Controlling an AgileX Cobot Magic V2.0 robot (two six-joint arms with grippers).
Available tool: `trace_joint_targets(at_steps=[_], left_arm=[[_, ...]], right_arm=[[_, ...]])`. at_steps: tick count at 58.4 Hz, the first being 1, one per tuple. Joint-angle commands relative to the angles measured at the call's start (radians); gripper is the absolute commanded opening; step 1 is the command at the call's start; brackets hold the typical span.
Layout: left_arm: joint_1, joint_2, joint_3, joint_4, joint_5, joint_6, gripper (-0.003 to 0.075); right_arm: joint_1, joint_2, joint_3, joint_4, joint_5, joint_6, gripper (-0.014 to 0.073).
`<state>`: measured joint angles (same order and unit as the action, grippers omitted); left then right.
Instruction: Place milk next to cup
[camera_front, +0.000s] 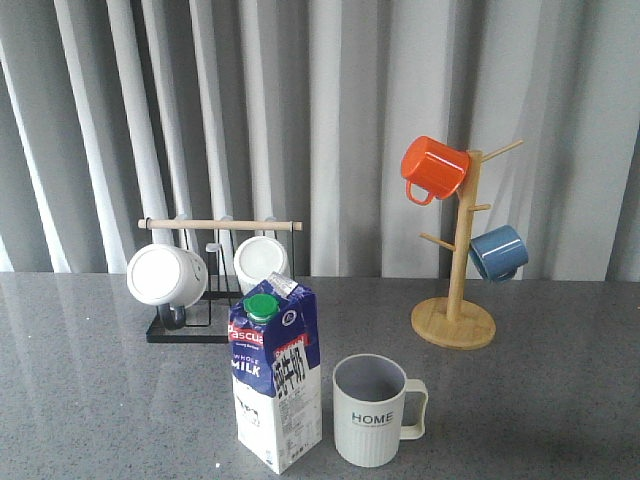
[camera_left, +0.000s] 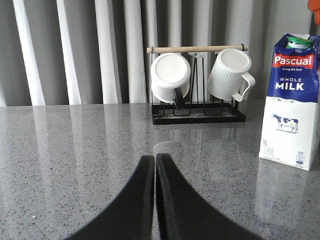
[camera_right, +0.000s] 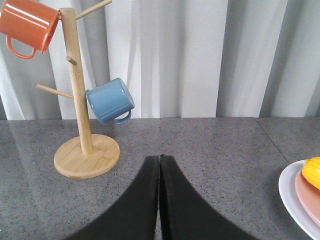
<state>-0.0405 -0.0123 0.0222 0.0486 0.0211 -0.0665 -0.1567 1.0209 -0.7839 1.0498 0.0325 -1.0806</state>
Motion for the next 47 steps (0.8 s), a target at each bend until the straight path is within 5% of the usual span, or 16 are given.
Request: trace_joint_targets(at_steps=[1,37,47], left_arm=[[0.001,-0.011,-0.014,-0.002,-0.065,-0.009,-0.0008],[0.001,-0.011,-0.014,-0.002,-0.065,-0.009,-0.0008],[0.001,-0.011,-0.014,-0.002,-0.065,-0.009,-0.0007]], right_arm=[[-0.008,-0.017,-0.031,0.000,-0.033,-0.004,-0.0009],[-0.008,-0.017,-0.031,-0.008,-0.044,-0.005,-0.0009],[-0.008,-0.017,-0.031,-0.183,-0.022,0.074,-0.0009]])
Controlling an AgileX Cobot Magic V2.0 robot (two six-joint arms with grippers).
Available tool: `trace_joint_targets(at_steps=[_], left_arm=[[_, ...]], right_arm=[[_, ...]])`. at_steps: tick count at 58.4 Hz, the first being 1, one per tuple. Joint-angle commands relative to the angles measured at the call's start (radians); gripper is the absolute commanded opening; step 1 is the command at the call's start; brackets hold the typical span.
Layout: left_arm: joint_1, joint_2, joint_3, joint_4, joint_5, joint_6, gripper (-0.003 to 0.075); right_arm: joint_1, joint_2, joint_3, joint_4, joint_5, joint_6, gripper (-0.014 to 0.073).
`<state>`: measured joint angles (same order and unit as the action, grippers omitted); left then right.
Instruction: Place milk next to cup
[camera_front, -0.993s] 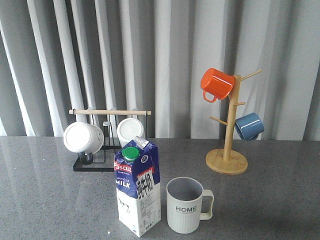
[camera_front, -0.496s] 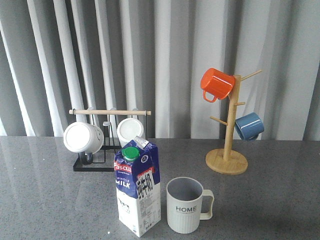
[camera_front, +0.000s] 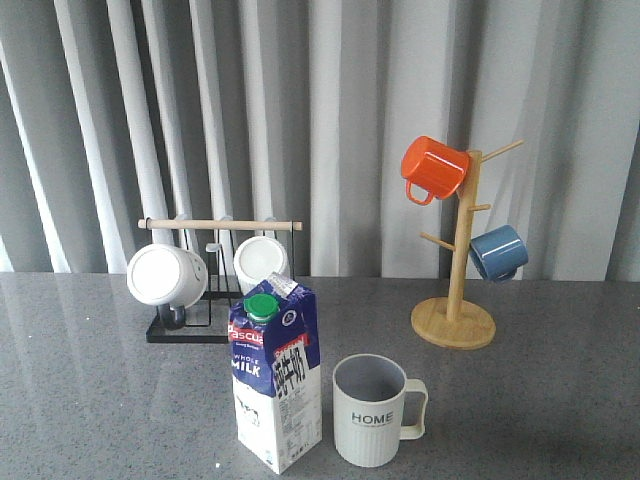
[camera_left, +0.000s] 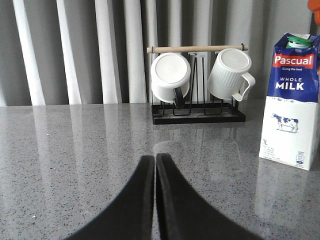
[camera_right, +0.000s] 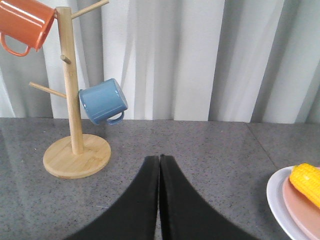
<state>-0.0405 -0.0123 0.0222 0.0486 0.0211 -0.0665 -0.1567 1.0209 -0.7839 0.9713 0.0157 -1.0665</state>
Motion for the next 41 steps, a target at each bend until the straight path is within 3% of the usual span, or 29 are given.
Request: trace_joint_targets(at_steps=[1,7,16,22,29,41], left_arm=[[0.001,-0.011,-0.014,-0.002,-0.065,-0.009,-0.0007],[0.001,-0.011,-0.014,-0.002,-0.065,-0.009,-0.0007],[0.001,-0.011,-0.014,-0.002,-0.065,-0.009,-0.0007],[0.001,-0.011,-0.014,-0.002,-0.065,-0.009,-0.0007],[0.001,-0.011,-0.014,-0.002,-0.065,-0.009,-0.0007],[0.001,-0.011,-0.014,-0.002,-0.065,-0.009,-0.0007]], right_arm=[[-0.008,-0.017,-0.031,-0.141,0.008,0.092,-0.0009],[-0.006,-0.033,-0.031,-0.370,0.054,0.349,-0.0009],[-0.006,-0.092,-0.024,-0.791,0.096,0.851,-0.0009],[-0.006,-0.169,0.041,-0.995,0.048,1.061,-0.0009],[-0.006,-0.281,0.189,-1.092,-0.078,1.165,-0.0009],[-0.001,-0.496,0.489,-1.103,-0.237,1.174,-0.0009]])
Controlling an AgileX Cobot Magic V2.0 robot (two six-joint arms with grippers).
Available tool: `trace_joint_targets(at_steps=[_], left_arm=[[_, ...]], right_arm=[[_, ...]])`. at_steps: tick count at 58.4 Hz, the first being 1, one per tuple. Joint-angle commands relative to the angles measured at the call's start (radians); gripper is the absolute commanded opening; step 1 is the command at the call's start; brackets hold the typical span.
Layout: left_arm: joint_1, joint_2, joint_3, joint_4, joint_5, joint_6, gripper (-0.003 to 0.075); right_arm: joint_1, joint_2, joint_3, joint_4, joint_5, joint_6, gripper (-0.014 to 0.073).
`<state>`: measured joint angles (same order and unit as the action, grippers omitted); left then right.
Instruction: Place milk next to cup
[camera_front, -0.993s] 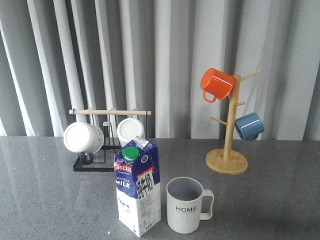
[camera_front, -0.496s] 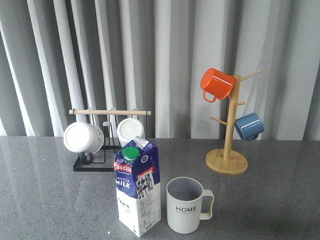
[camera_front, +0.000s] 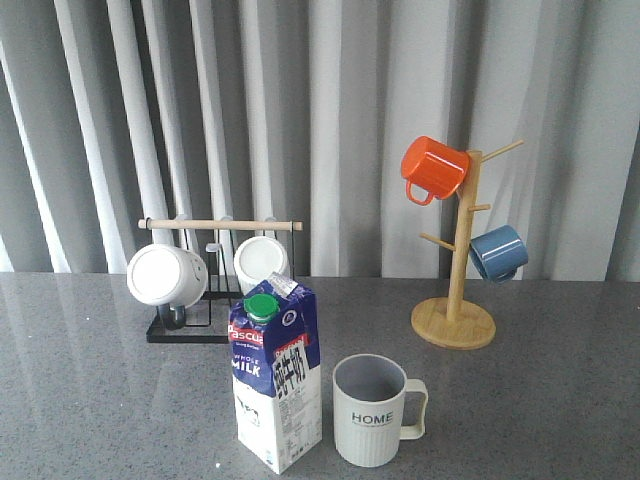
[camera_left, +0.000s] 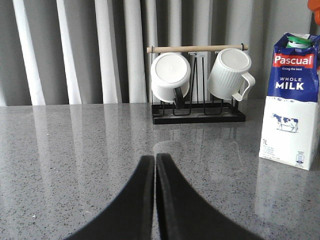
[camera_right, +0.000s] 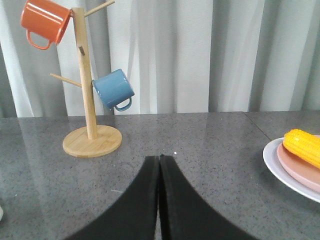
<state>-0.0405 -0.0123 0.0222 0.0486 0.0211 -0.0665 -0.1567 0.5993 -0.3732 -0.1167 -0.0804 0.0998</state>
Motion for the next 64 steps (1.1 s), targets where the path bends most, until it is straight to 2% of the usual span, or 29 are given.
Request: trace_joint_targets(at_steps=[1,16,26,34,44,64], left_arm=[[0.001,-0.011,-0.014,-0.002,-0.065,-0.009,-0.0007],[0.001,-0.011,-0.014,-0.002,-0.065,-0.009,-0.0007],[0.001,-0.011,-0.014,-0.002,-0.065,-0.009,-0.0007],[0.001,-0.011,-0.014,-0.002,-0.065,-0.009,-0.0007],[0.001,-0.011,-0.014,-0.002,-0.062,-0.009,-0.0007],[0.001,-0.011,-0.014,-0.002,-0.062,-0.009,-0.0007]], right_arm=[[0.004,-0.089,0.096,-0.017,-0.147,0.008,-0.0009],[0.149,-0.348,0.307,-0.123,-0.150,0.046,-0.0009],[0.152,-0.510,0.412,-0.092,-0.150,0.047,-0.0009],[0.152,-0.618,0.409,-0.092,0.006,0.073,-0.0009],[0.152,-0.622,0.409,-0.092,0.053,0.073,-0.0009],[0.151,-0.622,0.409,-0.092,0.053,0.053,-0.0009]])
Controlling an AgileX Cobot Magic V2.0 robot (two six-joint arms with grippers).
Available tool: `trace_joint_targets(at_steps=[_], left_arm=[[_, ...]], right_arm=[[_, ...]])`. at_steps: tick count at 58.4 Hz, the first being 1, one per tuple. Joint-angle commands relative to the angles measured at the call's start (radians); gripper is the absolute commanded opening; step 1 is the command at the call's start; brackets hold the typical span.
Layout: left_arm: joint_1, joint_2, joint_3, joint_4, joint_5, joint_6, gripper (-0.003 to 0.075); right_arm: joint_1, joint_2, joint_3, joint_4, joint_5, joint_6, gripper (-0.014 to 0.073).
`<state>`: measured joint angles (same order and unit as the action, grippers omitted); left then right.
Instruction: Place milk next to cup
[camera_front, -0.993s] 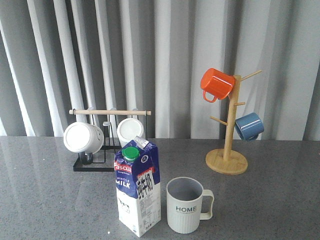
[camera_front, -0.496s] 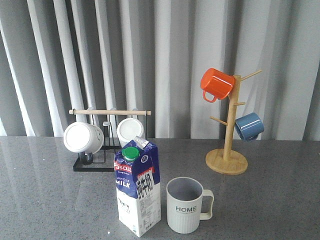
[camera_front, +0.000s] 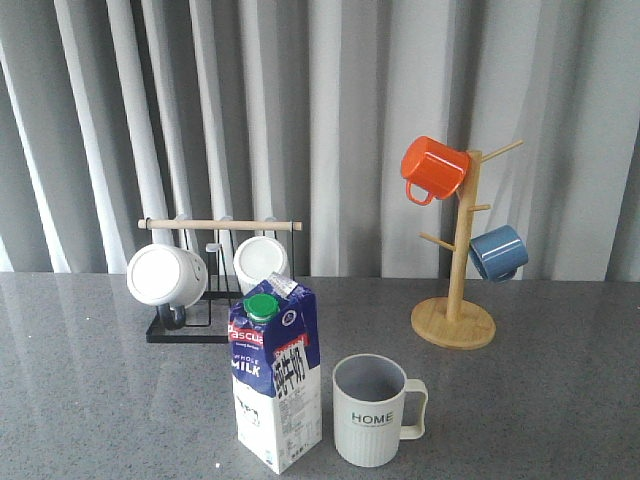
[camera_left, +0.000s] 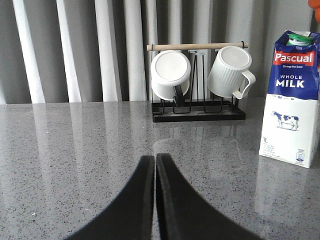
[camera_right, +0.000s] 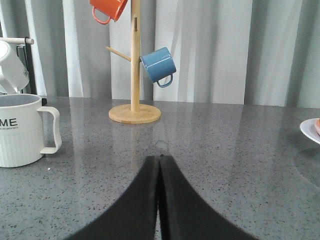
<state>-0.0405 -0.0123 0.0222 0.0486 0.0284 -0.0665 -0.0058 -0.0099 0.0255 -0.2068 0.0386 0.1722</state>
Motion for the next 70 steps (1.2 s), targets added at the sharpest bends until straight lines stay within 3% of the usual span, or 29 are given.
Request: trace_joint_targets(at_steps=[1,70], left_arm=[[0.001,-0.011,-0.014,-0.002,-0.069,-0.009,-0.0007],[0.001,-0.011,-0.014,-0.002,-0.070,-0.008,-0.0007]], right_arm=[[0.000,-0.013,0.011,-0.002,-0.066,-0.024,-0.0009],[0.000,-0.012,0.011,0.027,-0.064,-0.064,-0.0009]])
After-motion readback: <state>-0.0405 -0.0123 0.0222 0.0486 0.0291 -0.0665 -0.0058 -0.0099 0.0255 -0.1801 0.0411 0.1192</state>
